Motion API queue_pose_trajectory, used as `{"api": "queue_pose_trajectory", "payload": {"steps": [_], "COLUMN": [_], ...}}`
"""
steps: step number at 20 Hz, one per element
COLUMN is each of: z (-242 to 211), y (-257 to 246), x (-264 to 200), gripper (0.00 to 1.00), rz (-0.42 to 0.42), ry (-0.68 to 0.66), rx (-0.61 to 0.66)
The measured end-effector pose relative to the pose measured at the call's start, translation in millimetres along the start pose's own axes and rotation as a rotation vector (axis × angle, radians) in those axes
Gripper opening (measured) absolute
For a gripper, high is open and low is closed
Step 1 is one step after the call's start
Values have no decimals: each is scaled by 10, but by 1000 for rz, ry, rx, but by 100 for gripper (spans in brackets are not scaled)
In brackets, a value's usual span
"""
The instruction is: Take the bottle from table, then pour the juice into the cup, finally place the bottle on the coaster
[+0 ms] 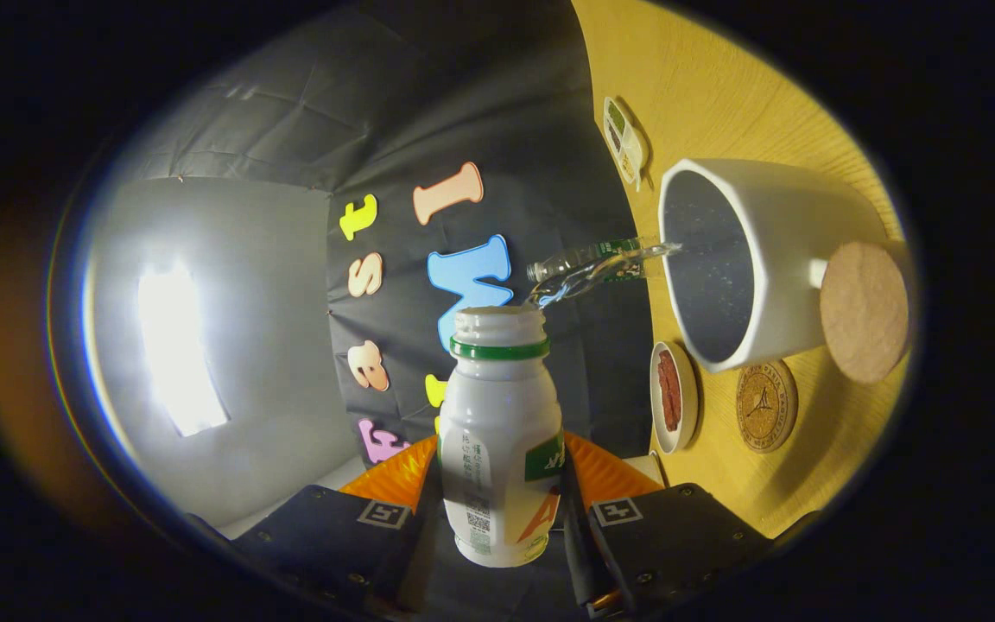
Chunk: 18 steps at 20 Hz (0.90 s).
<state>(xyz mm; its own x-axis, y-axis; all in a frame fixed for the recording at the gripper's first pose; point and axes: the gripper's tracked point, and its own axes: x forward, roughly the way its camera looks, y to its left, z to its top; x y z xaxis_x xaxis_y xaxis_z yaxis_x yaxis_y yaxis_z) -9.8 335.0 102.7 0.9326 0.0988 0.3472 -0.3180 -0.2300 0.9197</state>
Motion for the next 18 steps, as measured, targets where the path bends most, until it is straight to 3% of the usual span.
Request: {"api": "queue_pose_trajectory", "payload": {"steps": [18], "z": [-98], "y": [71], "x": [-15], "gripper": [62], "rz": [23], "ry": [6], "rx": [65]}}
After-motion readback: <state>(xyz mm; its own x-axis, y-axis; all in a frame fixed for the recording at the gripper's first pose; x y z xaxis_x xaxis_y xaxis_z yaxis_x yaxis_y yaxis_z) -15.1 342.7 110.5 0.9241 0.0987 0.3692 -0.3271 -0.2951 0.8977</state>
